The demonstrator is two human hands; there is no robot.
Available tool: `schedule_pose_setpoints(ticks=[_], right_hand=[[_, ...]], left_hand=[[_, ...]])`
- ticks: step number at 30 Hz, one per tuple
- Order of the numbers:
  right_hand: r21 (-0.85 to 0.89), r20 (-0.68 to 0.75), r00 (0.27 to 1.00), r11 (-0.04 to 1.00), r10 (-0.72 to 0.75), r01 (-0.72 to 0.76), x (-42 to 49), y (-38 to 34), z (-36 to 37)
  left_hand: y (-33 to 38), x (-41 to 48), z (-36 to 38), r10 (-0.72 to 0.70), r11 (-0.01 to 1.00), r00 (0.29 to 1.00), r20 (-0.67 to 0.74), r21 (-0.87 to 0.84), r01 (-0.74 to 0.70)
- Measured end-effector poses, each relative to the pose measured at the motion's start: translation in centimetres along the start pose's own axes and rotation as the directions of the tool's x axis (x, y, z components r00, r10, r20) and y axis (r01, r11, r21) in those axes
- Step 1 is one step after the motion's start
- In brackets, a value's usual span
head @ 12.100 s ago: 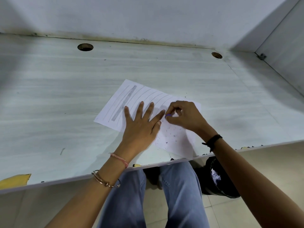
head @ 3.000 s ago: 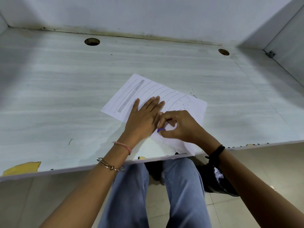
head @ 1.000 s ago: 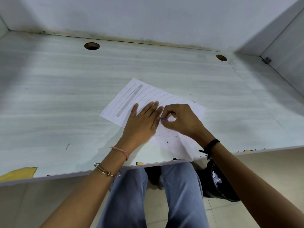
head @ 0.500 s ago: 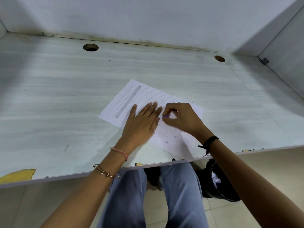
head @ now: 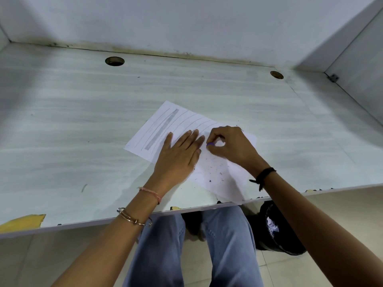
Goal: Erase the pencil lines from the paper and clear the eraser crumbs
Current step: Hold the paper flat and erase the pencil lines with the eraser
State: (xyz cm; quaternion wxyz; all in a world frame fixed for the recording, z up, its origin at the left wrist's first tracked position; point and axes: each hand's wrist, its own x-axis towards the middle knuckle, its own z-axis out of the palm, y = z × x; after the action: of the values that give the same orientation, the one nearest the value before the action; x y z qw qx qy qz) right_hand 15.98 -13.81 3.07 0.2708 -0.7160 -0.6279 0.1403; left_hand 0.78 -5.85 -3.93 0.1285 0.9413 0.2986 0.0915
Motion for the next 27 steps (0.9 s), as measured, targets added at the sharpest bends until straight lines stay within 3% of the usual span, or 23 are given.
schedule_pose_setpoints(ticks=[4,8,12,15,17,19,23,27], right_hand=[[-0.051,0.114,0.993,0.998,0.034,-0.028,0.3,0.1,0.1],[-0.205,-0.003,1.000,0.979,0.023,-0.024,1.2,0.9,0.0],[-0.063,0.139,0.989,0.997,0.047,-0.039,0.8,0.5,0.0],[-0.135,-0.002,0.999,0.990,0.047,-0.046,1.2,1.2,-0.1],[-0.178,0.029,0.999,0.984,0.032,-0.027,1.4,1.1,0.2],[-0.100,0.127,0.990,0.994,0.055,-0.043,1.4,1.0,0.1],[-0.116,0.023,0.997,0.991,0.070,-0.067,2.0,1.6,-0.2],[-0.116,0.194,0.979,0.992,0.061,-0.039,1.9,1.1,-0.3]], left_hand=[[0.1,0.0,-0.1,-0.004,1.000,1.000,0.017,-0.011,0.004],[0.0,0.0,-0.1,0.004,1.000,1.000,0.015,-0.010,-0.004],[0.1,0.0,-0.2,-0.002,1.000,1.000,0.019,0.002,0.002],[0.0,0.0,-0.2,0.001,1.000,1.000,0.030,0.015,-0.002],[0.1,0.0,-0.2,-0.001,1.000,1.000,0.023,0.008,0.001],[0.1,0.0,-0.2,-0.003,1.000,1.000,0.016,0.016,0.003],[0.0,0.0,-0.1,0.006,1.000,1.000,0.026,0.020,-0.007],[0.0,0.0,0.0,0.004,1.000,1.000,-0.001,-0.004,-0.004]])
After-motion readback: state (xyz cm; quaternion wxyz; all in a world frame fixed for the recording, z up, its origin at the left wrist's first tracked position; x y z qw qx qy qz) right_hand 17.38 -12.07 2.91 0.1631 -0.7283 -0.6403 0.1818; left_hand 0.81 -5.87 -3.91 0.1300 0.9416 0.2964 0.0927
